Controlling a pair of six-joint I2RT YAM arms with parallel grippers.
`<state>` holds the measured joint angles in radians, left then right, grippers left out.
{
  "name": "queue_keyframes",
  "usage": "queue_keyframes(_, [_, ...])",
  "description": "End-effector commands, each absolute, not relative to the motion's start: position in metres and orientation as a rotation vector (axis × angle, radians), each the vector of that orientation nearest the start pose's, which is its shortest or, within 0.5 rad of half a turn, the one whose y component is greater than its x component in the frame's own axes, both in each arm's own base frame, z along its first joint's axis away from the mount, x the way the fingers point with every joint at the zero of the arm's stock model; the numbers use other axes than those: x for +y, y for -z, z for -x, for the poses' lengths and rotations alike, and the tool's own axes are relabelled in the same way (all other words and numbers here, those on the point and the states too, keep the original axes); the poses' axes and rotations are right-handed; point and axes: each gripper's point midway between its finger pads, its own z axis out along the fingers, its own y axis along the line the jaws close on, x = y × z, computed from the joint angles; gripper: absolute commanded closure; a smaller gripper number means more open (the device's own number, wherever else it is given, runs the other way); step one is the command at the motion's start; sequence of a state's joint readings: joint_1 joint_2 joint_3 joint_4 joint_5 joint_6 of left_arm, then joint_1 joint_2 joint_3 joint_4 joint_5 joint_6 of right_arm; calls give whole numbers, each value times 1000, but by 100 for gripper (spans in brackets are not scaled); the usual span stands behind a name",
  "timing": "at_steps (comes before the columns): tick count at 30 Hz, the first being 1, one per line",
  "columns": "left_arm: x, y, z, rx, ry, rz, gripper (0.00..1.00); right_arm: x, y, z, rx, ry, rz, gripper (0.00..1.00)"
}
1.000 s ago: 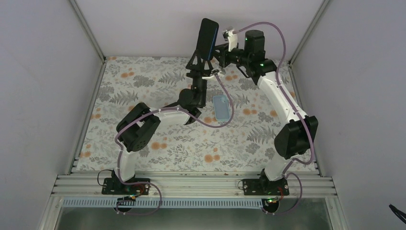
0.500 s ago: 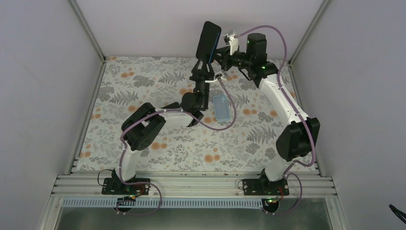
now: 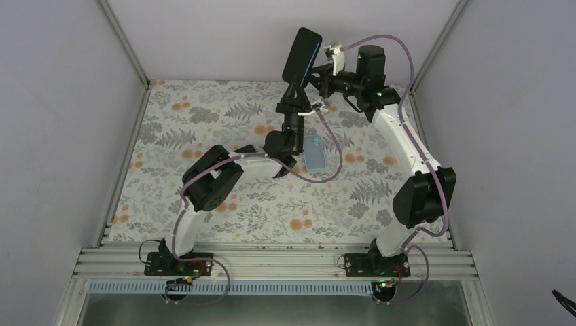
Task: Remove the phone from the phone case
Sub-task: Remove the phone case from the phone.
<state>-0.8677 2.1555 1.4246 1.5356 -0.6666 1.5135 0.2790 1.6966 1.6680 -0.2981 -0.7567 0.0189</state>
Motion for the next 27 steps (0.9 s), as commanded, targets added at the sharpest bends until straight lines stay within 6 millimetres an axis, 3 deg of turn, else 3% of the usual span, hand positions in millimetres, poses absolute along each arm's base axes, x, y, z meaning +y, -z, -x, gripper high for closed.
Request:
queue_keyframes(1, [-296, -453, -389, 762, -853, -172, 98, 276, -267, -391, 2070, -1049, 844, 97])
queue_keyframes(8, [-293, -460, -362, 784, -802, -192, 98, 243, -253, -431, 2117, -712, 741, 97])
queue_keyframes(13, [-295, -452, -338, 839, -733, -290, 98, 195, -242, -463, 2149, -391, 621, 97])
queue_keyframes(16, [-296, -448, -326, 886, -684, -357, 98, 170, -232, -475, 2171, -317, 572, 97])
queue_keyframes(22, [-287, -426, -321, 947, -732, -469, 98, 162, -216, -472, 2223, -389, 589, 97])
queue_keyframes(27, [-261, -378, -312, 910, -933, -574, 98, 166, -196, -441, 2299, -491, 709, 97])
